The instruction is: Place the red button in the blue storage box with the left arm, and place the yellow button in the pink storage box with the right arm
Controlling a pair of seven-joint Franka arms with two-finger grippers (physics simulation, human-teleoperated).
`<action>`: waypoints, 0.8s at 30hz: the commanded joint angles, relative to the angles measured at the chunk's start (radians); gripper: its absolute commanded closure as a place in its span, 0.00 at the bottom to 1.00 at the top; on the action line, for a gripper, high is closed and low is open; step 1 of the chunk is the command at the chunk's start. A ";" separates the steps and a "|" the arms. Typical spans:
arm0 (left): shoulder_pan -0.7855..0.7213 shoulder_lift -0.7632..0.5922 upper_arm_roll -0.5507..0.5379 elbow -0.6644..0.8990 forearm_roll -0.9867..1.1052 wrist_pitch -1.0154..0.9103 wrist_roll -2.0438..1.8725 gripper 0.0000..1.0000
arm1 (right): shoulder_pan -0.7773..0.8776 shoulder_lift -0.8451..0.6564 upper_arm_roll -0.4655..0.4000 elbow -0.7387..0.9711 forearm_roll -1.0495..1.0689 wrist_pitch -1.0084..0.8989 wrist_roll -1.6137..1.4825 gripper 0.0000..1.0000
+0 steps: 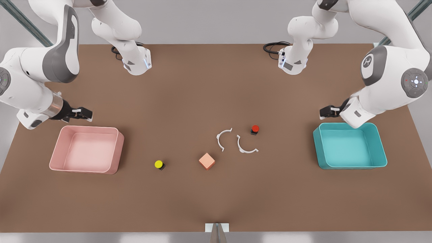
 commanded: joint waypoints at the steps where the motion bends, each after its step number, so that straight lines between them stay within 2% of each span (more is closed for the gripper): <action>1: -0.005 0.001 -0.003 0.000 0.003 0.134 0.008 0.00 | 0.000 -0.001 0.000 0.000 0.000 0.111 -0.031 0.00; 4: -0.237 0.079 -0.008 -0.024 0.002 0.136 0.036 0.00 | 0.002 0.007 0.002 0.003 0.000 0.117 -0.025 0.00; 5: -0.291 0.122 -0.006 -0.046 0.035 0.211 0.076 0.00 | 0.002 0.022 0.005 0.008 -0.001 0.149 -0.027 0.00; 6: -0.324 0.117 -0.008 -0.138 0.046 0.326 0.113 0.00 | 0.006 0.066 0.012 0.039 -0.007 0.171 -0.030 0.00; 7: -0.337 0.117 -0.006 -0.199 0.046 0.403 0.119 0.00 | 0.032 0.151 0.017 0.114 -0.007 0.174 -0.027 0.00; 11: -0.380 0.041 -0.006 -0.521 0.068 0.740 0.099 0.00 | 0.206 0.405 0.034 0.143 -0.046 0.384 0.073 0.00; 14: -0.420 0.034 -0.005 -0.674 0.068 0.959 0.042 0.00 | 0.256 0.488 0.055 0.143 -0.061 0.526 0.116 0.00; 16: -0.440 0.085 -0.005 -0.762 0.068 1.118 -0.016 0.00 | 0.253 0.531 0.077 0.146 -0.056 0.592 0.119 0.00; 18: -0.462 0.126 -0.005 -0.764 0.068 1.125 -0.041 0.00 | 0.264 0.576 0.083 0.145 -0.053 0.695 0.119 0.00; 19: -0.468 0.156 -0.005 -0.764 0.068 1.150 -0.055 0.00 | 0.270 0.576 0.086 0.085 -0.053 0.741 0.121 0.00; 24: -0.468 0.237 -0.001 -0.764 0.068 1.196 -0.059 0.00 | 0.269 0.576 0.103 -0.007 -0.052 0.747 0.128 0.00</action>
